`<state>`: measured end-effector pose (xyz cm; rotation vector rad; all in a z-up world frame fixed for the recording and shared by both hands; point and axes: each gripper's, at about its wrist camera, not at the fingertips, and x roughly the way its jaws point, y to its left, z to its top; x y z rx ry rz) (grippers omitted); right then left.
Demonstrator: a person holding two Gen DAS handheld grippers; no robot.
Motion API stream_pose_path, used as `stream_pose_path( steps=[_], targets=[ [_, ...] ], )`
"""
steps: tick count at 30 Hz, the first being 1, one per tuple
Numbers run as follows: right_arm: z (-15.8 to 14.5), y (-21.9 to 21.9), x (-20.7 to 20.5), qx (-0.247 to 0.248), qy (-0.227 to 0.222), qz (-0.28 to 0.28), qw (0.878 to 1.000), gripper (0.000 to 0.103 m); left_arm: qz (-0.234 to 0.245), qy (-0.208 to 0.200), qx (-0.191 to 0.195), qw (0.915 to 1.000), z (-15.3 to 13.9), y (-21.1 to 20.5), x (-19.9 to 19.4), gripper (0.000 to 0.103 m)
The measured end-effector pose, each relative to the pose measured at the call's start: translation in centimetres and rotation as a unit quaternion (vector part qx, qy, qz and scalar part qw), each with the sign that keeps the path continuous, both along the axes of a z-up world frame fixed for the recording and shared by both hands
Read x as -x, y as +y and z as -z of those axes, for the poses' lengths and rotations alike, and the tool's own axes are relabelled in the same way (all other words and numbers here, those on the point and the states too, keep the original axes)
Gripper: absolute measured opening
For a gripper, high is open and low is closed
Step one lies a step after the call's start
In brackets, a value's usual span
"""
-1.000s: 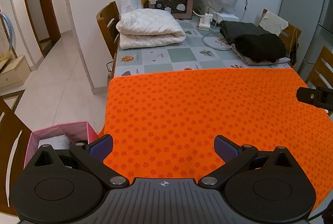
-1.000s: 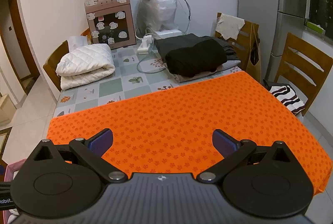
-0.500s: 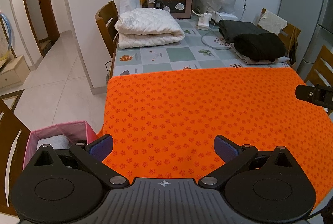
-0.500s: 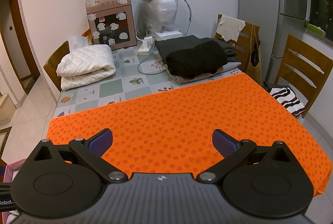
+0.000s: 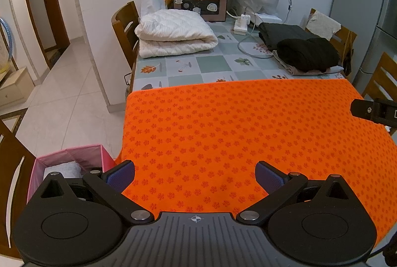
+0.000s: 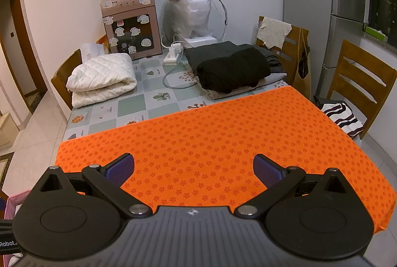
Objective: Fold clothes
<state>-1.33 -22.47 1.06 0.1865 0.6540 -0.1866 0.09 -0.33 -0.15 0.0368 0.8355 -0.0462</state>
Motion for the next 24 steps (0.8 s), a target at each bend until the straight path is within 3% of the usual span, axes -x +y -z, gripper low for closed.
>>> stream_pose_path(
  steps=[24],
  targets=[
    [0.19, -0.62, -0.05, -0.009, 0.0, 0.009, 1.0, 0.103, 0.005, 0.006, -0.003, 1.0, 0.26, -0.13, -0.07, 0.103]
  ],
)
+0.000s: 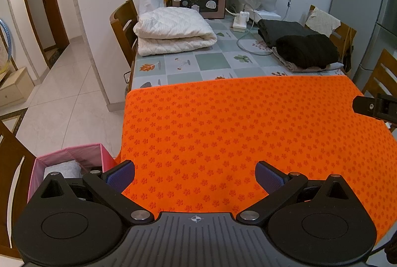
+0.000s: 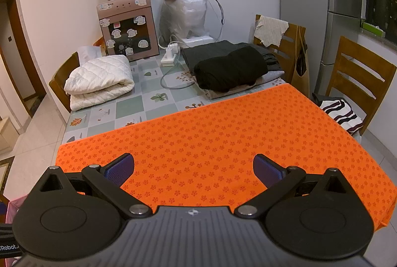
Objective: Fold clothes
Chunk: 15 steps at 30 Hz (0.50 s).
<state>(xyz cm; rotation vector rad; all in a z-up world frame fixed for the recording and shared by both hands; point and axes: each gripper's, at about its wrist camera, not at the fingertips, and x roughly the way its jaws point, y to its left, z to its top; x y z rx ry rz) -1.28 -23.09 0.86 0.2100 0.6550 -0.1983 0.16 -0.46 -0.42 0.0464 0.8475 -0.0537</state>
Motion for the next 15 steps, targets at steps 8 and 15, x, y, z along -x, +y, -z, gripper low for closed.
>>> stream_pose_path(
  steps=[8, 15],
  targets=[
    [0.14, -0.17, 0.08, -0.004, 0.0, 0.002, 1.0, 0.103, 0.001, 0.0, -0.005, 1.0, -0.11, -0.2, 0.02, 0.103],
    [0.3, -0.5, 0.17, -0.01, 0.0, 0.005, 1.0, 0.103, 0.002, 0.002, -0.011, 0.9999, -0.11, -0.48, 0.04, 0.103]
  ],
)
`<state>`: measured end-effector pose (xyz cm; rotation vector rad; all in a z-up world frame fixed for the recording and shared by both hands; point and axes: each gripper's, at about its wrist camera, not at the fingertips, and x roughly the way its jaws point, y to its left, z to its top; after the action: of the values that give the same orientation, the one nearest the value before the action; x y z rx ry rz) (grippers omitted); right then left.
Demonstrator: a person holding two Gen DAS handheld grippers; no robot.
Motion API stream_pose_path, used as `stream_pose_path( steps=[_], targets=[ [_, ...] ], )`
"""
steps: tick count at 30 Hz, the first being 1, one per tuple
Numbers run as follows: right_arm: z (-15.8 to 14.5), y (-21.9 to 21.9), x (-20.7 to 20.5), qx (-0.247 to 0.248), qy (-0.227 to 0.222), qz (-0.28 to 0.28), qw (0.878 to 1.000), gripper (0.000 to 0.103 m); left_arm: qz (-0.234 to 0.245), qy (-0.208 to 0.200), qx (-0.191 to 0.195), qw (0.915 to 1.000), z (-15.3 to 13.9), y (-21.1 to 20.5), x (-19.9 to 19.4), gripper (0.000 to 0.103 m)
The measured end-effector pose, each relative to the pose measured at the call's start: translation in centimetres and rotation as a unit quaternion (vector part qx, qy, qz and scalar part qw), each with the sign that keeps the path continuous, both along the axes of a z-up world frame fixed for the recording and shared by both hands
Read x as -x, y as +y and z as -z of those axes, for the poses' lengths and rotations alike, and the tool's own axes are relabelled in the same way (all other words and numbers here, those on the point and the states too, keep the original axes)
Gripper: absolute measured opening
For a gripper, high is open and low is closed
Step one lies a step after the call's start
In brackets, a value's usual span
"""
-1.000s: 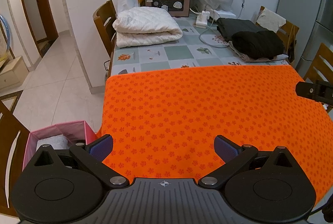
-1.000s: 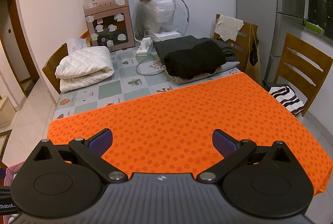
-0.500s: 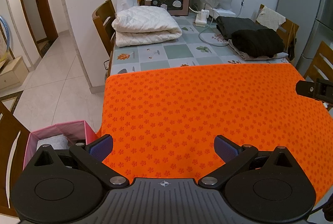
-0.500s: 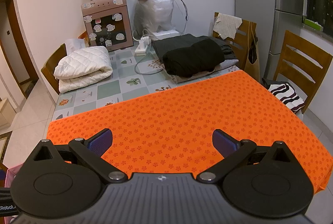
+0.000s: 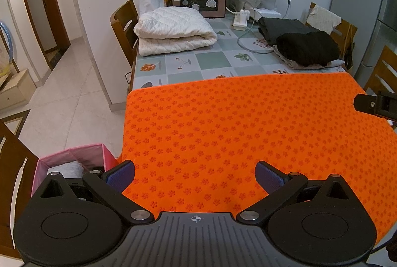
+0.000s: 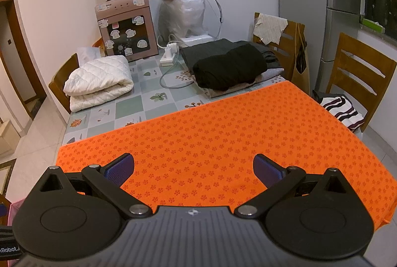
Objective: Fold clothes
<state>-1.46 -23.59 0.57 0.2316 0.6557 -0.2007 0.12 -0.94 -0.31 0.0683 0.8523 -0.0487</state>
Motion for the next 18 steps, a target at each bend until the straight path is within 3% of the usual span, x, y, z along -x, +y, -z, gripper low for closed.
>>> stream_pose_path(
  steps=[9, 18],
  targets=[
    [0.3, -1.5, -0.1, -0.001, 0.013, 0.008, 1.0, 0.103, 0.001, 0.013, 0.005, 0.9999, 0.4, -0.8, 0.0, 0.103],
    [1.1, -6.2, -1.7, -0.001, 0.044, 0.0, 0.999, 0.103, -0.005, 0.032, 0.013, 0.9994, 1.4, -4.8, -1.0, 0.103]
  ],
)
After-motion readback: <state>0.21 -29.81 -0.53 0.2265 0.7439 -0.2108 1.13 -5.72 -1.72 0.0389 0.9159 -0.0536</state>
